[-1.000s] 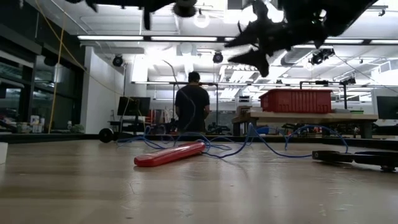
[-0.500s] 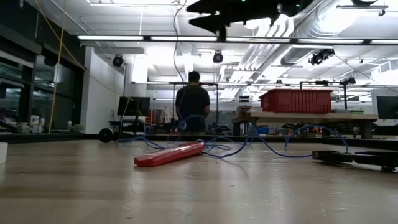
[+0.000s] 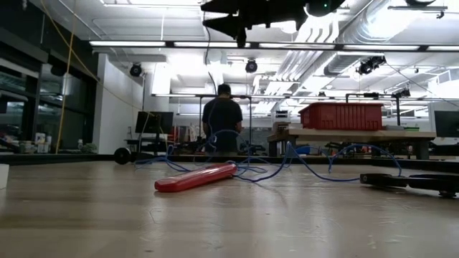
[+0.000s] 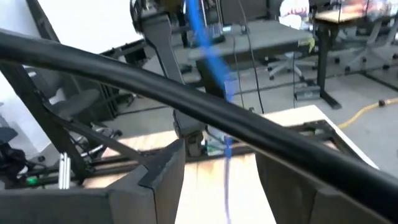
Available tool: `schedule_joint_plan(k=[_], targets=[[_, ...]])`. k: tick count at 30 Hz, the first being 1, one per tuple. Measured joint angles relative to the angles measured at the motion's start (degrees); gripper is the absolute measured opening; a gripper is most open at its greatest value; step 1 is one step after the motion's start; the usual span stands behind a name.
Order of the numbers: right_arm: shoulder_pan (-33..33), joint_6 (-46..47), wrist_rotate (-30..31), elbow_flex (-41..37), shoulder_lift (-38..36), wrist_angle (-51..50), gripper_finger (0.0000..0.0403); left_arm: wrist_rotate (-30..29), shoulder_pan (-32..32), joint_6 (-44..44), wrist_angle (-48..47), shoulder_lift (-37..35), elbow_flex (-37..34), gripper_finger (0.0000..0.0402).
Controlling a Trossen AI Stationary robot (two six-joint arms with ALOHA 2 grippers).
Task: Coil cords
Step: Coil the blue wire cable onto the black spool
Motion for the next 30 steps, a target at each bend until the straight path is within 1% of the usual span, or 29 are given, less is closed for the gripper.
schedule_joint_plan(k=[5, 9, 11, 14, 18, 19, 25, 30], targets=[[1.24, -2.06, 1.57, 0.00, 0.46, -1.19, 0.0181, -1.07, 0.07, 0.45, 1.70, -0.06, 0.00, 0.0000], [1.86, -2.99, 3.39, 0.00, 0.44, -1.51, 0.0152, -2.61, 0.04, 0.76, 1.64, -0.06, 0.00, 0.0000], [2.03, -3.27, 4.97, 0.00, 0.44, -1.81, 0.0131, -2.91, 0.07, 0.82, 1.74, -0.06, 0.00, 0.0000], [2.02, -4.07, 5.04, 0.00, 0.44, -2.48, 0.0092, -3.04, 0.09, 1.28, 1.92, -0.06, 0.00, 0.0000], [2.04, -4.05, 4.45, -0.04, -0.82, -5.71, 0.0020, -3.04, 0.53, 2.01, 0.46, -0.69, -0.02, 0.0000], [2.04, -4.06, 3.90, -0.04, -1.67, -7.26, 0.0011, -3.05, 0.89, 2.20, -0.90, -1.18, -0.02, 0.0000], [2.42, -6.97, 2.35, -0.04, -8.45, -17.93, 0.0002, -3.24, 3.92, 2.54, -14.10, -6.02, -0.02, 0.0000], [2.67, -7.61, 1.31, -0.04, -14.19, -22.24, 0.0001, -3.23, 5.96, 2.19, -28.22, -9.18, 0.00, 0.0000]])
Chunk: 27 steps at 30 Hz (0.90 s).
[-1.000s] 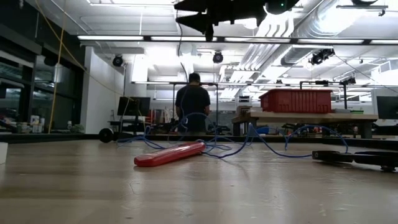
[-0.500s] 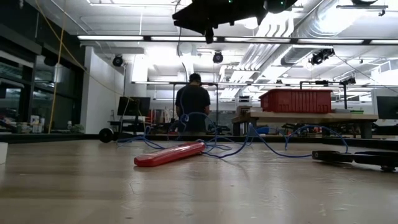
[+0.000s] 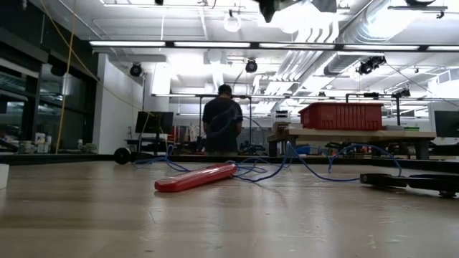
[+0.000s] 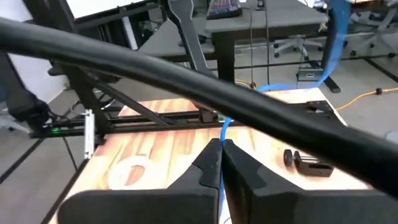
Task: Coil cords
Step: Coil the blue wire cable onto the black spool
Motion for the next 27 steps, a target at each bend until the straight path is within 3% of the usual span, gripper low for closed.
schedule_joint_plan(k=[5, 9, 17, 23, 27], targets=[[-0.16, -1.94, 0.01, 0.00, -4.39, -2.84, 0.0000, 3.45, 0.06, -1.68, -12.29, -0.48, -0.04, 0.0000], [-1.21, -3.40, -0.02, 0.02, -6.92, -4.38, 0.0000, 8.42, -0.25, -4.49, -14.96, 0.53, -0.04, 0.0000], [-4.03, -5.09, 0.40, 2.12, -7.14, -4.95, 0.0000, 24.62, -0.79, -13.86, -11.54, 3.36, -0.02, 0.0000], [-4.06, -6.02, 0.21, 6.96, -4.29, -4.85, 0.0000, 24.88, -2.80, -14.57, -6.61, 7.89, -0.02, 0.0000], [-4.06, -6.54, 0.19, 8.75, -2.51, -4.87, 0.0000, 27.41, -4.41, -18.42, 3.09, 11.79, -0.04, 0.0000]])
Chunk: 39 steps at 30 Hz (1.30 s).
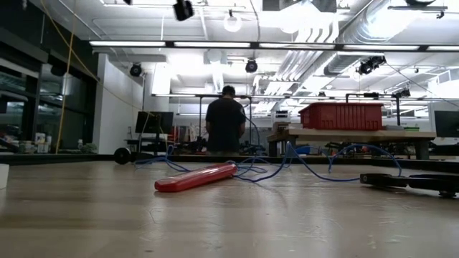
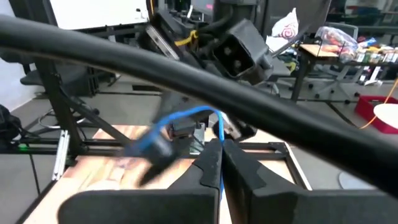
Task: Coil cords
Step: Coil the blue wire cable onto the black spool
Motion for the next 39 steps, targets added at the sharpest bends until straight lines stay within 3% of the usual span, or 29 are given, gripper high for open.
schedule_joint_plan(k=[7, 11, 22, 33, 39], targets=[[0.03, -0.54, -0.09, 2.49, 4.14, 2.14, 0.0000, 6.04, -2.37, -16.77, 30.04, 8.48, 0.17, 0.0000], [0.84, -0.39, -0.20, 3.43, 5.40, 2.09, 0.0000, 5.92, -1.83, -20.39, 38.58, 11.95, 3.29, 0.0000], [3.50, 2.79, -0.48, 3.60, 5.25, 2.60, 0.0000, -5.61, 3.56, -6.41, 39.77, 13.06, 12.71, 0.0000], [4.09, 4.33, 2.50, 3.58, 4.51, 1.43, 0.0004, -2.64, 8.65, -4.50, 30.51, 7.68, 13.32, 0.0000], [3.65, 5.71, 3.71, 3.55, 6.59, 2.55, 0.0085, -6.47, 8.63, -3.29, 30.75, 4.82, 13.33, 0.0000]])
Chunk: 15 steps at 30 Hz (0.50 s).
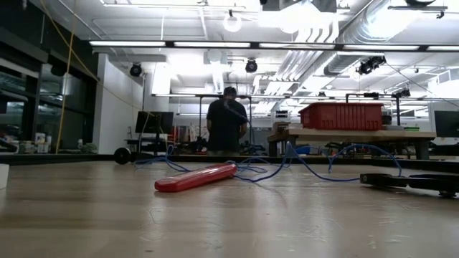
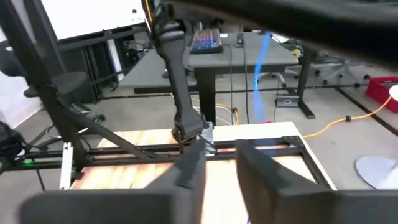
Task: Coil cords
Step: Coil the blue wire cable onto the black spool
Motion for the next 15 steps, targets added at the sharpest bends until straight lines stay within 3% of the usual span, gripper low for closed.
schedule_joint_plan(k=[7, 15], targets=[[0.26, -1.42, 11.60, -0.05, 3.70, 7.41, 0.0196, -3.78, -0.50, 3.36, -0.18, -1.90, -0.02, 0.0000], [0.26, -1.39, 11.63, -0.03, 7.37, 15.95, 0.0216, -5.53, -0.49, 3.90, -0.23, -2.37, -0.02, 0.0000]])
